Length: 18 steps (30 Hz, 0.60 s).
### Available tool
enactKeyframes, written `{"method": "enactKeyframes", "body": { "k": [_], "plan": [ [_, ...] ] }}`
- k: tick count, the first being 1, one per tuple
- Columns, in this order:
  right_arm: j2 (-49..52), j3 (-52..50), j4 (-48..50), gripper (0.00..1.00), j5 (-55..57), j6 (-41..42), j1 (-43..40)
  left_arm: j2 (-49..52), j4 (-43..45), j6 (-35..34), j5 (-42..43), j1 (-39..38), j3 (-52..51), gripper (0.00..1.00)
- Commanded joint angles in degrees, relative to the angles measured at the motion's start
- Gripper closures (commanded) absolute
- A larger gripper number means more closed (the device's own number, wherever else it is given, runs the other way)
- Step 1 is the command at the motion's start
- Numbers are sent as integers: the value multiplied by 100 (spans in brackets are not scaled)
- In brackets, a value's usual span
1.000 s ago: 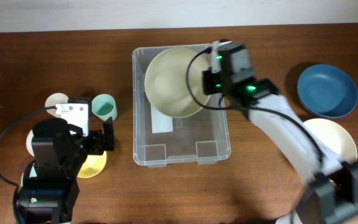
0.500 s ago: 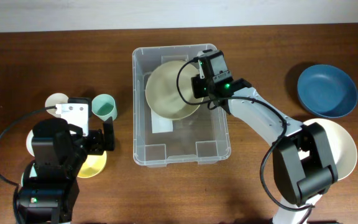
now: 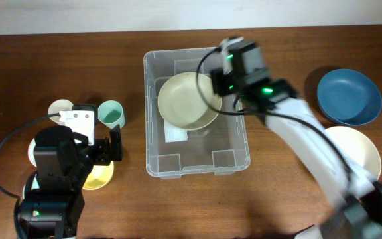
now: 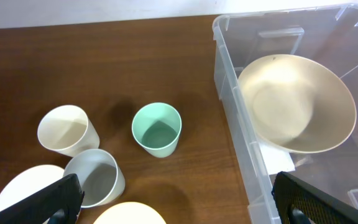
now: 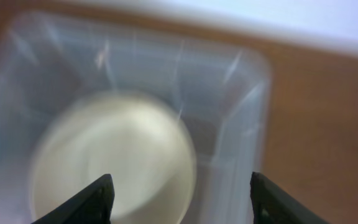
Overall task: Pack container
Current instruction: 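Open the right gripper and withdraw it to the right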
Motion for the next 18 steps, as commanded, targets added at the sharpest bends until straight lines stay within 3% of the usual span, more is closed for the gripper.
{"method": "enactKeyframes", "body": {
  "k": [1, 8, 18],
  "plan": [
    [-780, 225, -201, 28, 1147, -15, -391, 4, -2, -61, 59, 9, 98, 1],
    [-581, 129, -1169, 27, 1788, -15, -1878, 4, 0, -61, 59, 9, 98, 1],
    [1602, 96, -1685, 18, 1777, -17, -3018, 4, 0, -61, 59, 9, 98, 0]
  ]
}}
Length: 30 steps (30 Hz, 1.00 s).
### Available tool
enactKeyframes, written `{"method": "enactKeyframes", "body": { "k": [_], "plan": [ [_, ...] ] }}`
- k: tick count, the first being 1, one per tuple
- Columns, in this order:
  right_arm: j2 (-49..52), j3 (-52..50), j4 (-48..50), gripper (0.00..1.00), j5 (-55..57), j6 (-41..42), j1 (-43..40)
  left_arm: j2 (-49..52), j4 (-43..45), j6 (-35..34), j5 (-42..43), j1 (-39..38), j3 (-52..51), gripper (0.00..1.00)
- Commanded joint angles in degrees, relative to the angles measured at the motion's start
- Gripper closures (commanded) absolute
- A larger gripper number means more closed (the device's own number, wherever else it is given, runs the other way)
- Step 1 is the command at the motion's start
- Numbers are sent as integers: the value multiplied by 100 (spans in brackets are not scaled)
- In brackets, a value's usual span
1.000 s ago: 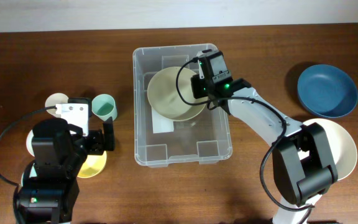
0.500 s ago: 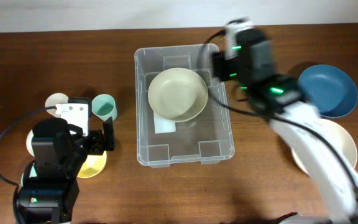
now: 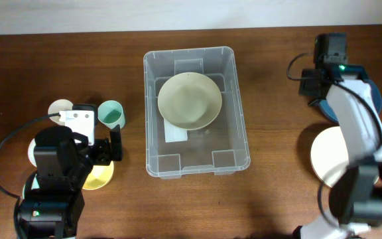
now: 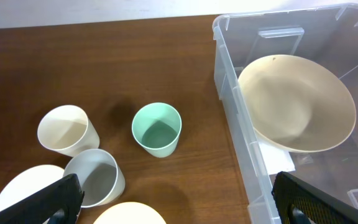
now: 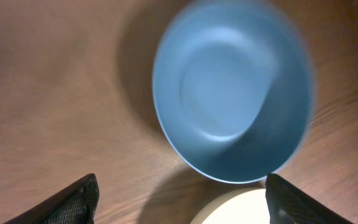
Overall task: Pack container
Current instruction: 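Open the right gripper and withdraw it to the right, then grasp the rim of the dark blue bowl with the right gripper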
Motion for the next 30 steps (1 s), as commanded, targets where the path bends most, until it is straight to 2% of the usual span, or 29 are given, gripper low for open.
{"method": "enactKeyframes", "body": {
  "k": [1, 11, 19, 22, 24, 29, 30],
  "plan": [
    [566, -52, -11, 18, 138, 20, -179, 4, -4, -61, 59, 9, 98, 1],
    [1615, -52, 402, 17, 151, -4, -487, 4, -2, -61, 59, 9, 98, 1],
    [1840, -55, 723, 18, 151, -2, -741, 4, -2, -61, 59, 9, 98, 1],
    [1840, -55, 835, 26, 146, -2, -828, 4, -2, -63, 59, 9, 98, 1],
    [1840, -55, 863, 39, 129, -2, -874, 4, 0, -61, 59, 9, 98, 1],
    [1840, -55, 964, 62, 103, -2, -896, 4, 0, -61, 59, 9, 98, 1],
    [1840, -55, 988, 64, 94, -2, -896, 4, 0, -61, 59, 9, 98, 1]
  ]
}}
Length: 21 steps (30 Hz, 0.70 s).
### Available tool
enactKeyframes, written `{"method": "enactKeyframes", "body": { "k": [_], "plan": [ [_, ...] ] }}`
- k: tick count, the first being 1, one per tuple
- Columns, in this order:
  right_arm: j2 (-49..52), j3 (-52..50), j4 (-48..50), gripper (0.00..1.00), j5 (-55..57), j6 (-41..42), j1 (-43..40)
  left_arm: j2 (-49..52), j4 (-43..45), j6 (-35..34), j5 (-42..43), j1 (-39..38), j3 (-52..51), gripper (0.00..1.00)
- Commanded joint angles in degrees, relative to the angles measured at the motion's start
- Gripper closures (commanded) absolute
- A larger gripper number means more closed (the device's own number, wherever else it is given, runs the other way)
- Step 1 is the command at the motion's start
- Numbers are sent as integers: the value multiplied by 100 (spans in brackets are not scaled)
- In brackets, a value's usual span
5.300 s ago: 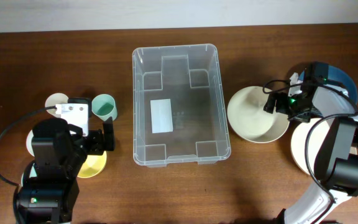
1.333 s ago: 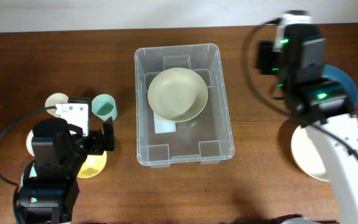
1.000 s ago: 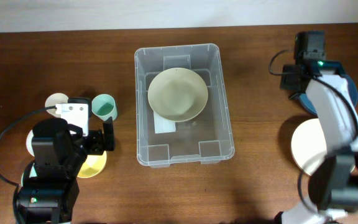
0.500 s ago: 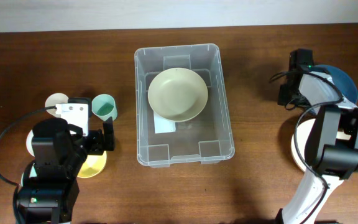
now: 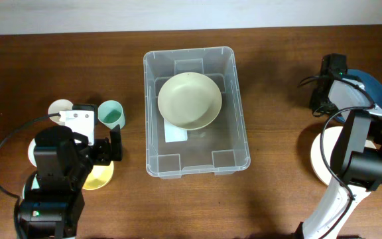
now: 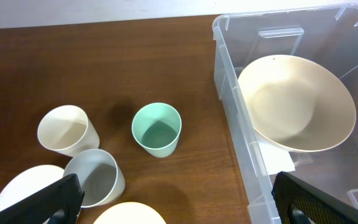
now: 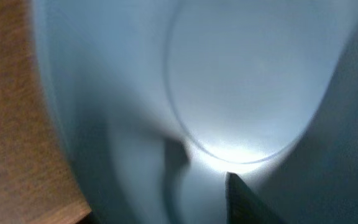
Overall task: Pack container
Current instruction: 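Grasp the rim of the dark blue bowl with the right gripper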
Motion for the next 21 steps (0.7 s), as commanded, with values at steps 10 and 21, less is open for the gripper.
{"method": "enactKeyframes", "body": {
  "k": [10, 21],
  "plan": [
    [105, -7, 225, 89, 52, 31, -15, 4, 2, -61, 57, 9, 98, 0],
    [-273, 444, -103, 96, 50, 31, 44, 4, 2, -61, 57, 9, 98, 1]
  ]
}}
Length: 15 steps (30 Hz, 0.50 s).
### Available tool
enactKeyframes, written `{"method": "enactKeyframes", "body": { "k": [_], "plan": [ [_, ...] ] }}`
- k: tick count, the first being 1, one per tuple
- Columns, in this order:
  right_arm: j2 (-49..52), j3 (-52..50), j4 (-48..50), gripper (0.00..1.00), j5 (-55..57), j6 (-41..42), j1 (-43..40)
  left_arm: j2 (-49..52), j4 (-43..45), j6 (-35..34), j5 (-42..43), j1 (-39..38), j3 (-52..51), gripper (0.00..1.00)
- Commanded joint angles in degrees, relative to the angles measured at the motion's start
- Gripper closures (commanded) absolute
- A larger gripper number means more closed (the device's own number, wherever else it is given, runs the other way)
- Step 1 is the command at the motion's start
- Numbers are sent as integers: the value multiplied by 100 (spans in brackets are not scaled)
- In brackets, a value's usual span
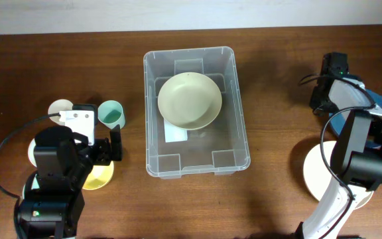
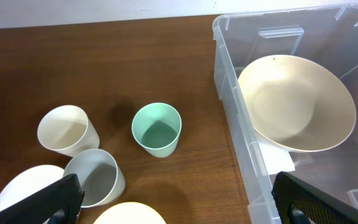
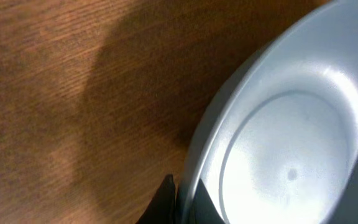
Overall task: Pack container
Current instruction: 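Grasp the rim of the dark blue bowl with the right gripper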
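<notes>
A clear plastic container [image 1: 241, 143] stands mid-table with a cream bowl [image 1: 189, 101] leaning inside it; the left wrist view shows the same cream bowl [image 2: 297, 102]. At the right edge of the table, my right gripper [image 1: 325, 99] is shut on the left rim of the blue bowl [image 3: 291, 155], its fingertips [image 3: 182, 199] pinching the rim. The overhead view shows that blue bowl [image 1: 377, 105] only in part, behind the arm. My left gripper [image 2: 179, 208] hangs open over the cups, holding nothing.
Left of the container are a teal cup [image 2: 157, 129], a cream cup [image 2: 67, 129], a grey cup [image 2: 95, 177], a pale yellow dish [image 2: 129, 214] and a white plate [image 2: 23, 190]. A large white plate [image 1: 320, 176] lies at the front right, under the right arm.
My right gripper, which hovered low over the blue bowl's inside, is now shut on its left rim. The white plate at the right sits a little nearer the front. The left arm is still.
My right gripper was open above the container, over the cream bowl lying inside. Then it was open above the blue bowl at the far right, then down close to the bowl's inside. Now it grips that bowl's rim. The left gripper stayed open throughout.
</notes>
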Motion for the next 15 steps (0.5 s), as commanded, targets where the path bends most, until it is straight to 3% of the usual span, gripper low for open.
{"method": "enactKeyframes", "body": {
  "k": [1, 8, 15],
  "plan": [
    [-387, 415, -131, 96, 76, 13, 68, 4, 4, -61, 57, 9, 98, 1],
    [-1449, 1150, -603, 96, -570, -522, 540, 4, 0, -61, 57, 9, 98, 1],
    [-2575, 1388, -833, 96, -1897, -1722, 1893, 4, 0, -61, 57, 9, 98, 1]
  ]
}}
